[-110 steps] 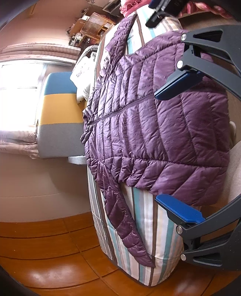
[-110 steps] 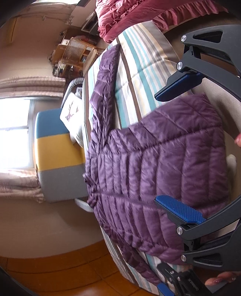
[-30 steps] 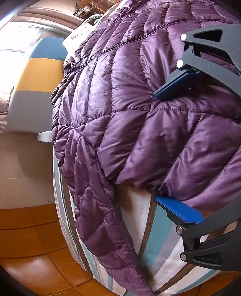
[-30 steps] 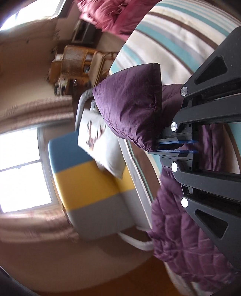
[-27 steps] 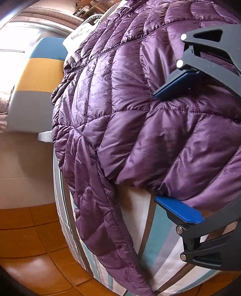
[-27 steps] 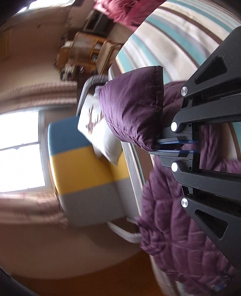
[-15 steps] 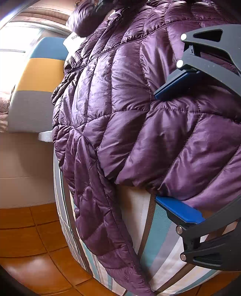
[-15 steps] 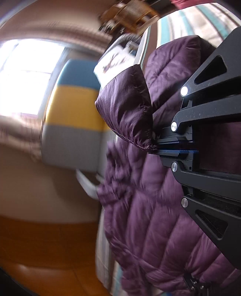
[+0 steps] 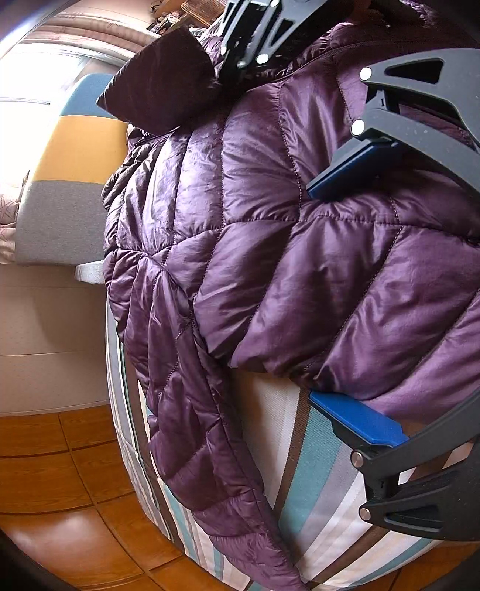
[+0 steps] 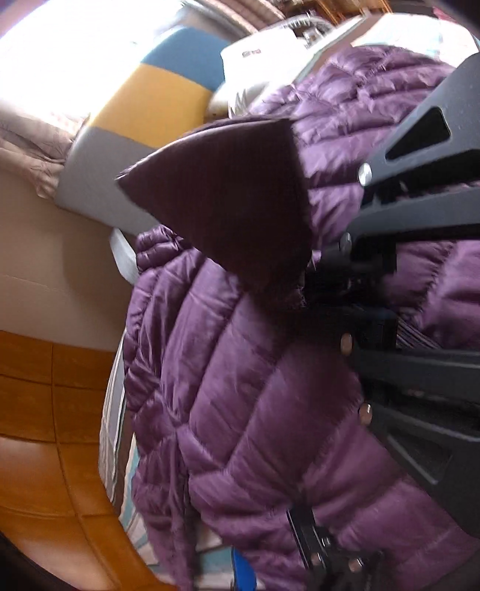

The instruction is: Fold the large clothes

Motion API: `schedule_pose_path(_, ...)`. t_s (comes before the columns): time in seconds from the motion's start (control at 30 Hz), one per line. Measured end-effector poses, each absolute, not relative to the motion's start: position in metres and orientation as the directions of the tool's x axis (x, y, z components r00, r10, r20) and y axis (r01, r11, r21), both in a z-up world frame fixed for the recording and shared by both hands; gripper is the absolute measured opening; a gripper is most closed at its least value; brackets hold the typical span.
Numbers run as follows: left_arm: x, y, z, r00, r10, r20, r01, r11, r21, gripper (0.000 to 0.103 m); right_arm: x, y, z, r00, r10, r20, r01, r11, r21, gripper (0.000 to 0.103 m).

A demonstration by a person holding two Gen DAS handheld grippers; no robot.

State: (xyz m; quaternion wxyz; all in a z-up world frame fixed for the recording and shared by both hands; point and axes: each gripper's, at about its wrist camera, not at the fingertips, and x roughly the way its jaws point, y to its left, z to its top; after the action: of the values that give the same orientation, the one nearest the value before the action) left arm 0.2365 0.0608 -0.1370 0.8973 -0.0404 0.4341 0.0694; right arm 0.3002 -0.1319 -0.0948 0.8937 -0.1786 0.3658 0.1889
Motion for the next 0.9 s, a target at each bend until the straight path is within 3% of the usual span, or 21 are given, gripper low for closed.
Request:
schedule_pose_path(0.07, 0.238, 0.063, -0.135, 0.609, 0.079, -0.789, -0.161, 0.987, -0.026, 0.101, 0.291, -0.138, -0.090, 0.653, 0.253, -0.714, -0.480, 0.867, -0.131, 0.043)
schedule_pose_path(0.3, 0.240, 0.061, -0.109, 0.673, 0.072, -0.737, -0.175, 0.982, -0.064, 0.101, 0.255, -0.204, -0.061, 0.732, 0.292, -0.616, -0.355, 0.935, 0.021, 0.043)
schedule_pose_path(0.43, 0.265, 0.042, -0.085, 0.719, 0.020, -0.695, -0.112, 0.990, -0.087, 0.101, 0.247, -0.275, -0.055, 0.807, 0.063, -0.588, -0.032, 0.997, 0.063, 0.043)
schedule_pose_path(0.53, 0.299, 0.026, -0.079, 0.716, 0.018, -0.698, -0.094, 0.993, -0.071, 0.101, 0.248, -0.337, -0.060, 0.777, -0.096, -0.623, 0.237, 0.960, 0.148, 0.043)
schedule_pose_path(0.63, 0.337, 0.003, -0.084, 0.705, 0.005, -0.710, -0.058, 0.997, -0.051, 0.100, 0.256, -0.369, -0.073, 0.735, -0.098, -0.671, 0.333, 0.914, 0.232, 0.033)
schedule_pose_path(0.7, 0.356, -0.012, -0.095, 0.678, 0.027, -0.735, -0.033, 0.999, 0.006, 0.083, 0.265, -0.369, -0.076, 0.712, -0.110, -0.693, 0.325, 0.927, 0.187, 0.033)
schedule_pose_path(0.73, 0.365, -0.017, -0.105, 0.639, 0.042, -0.768, -0.025, 0.999, 0.033, 0.066, 0.274, -0.365, -0.083, 0.690, -0.113, -0.715, 0.311, 0.938, 0.151, 0.031)
schedule_pose_path(0.77, 0.369, -0.017, -0.114, 0.603, 0.023, -0.797, -0.015, 1.000, 0.018, 0.059, 0.280, -0.365, -0.087, 0.676, -0.111, -0.728, 0.305, 0.942, 0.139, 0.029)
schedule_pose_path(0.9, 0.350, -0.016, -0.119, 0.622, 0.044, -0.782, -0.035, 0.999, 0.029, 0.059, 0.307, -0.365, -0.099, 0.649, -0.067, -0.758, 0.265, 0.954, 0.142, 0.028)
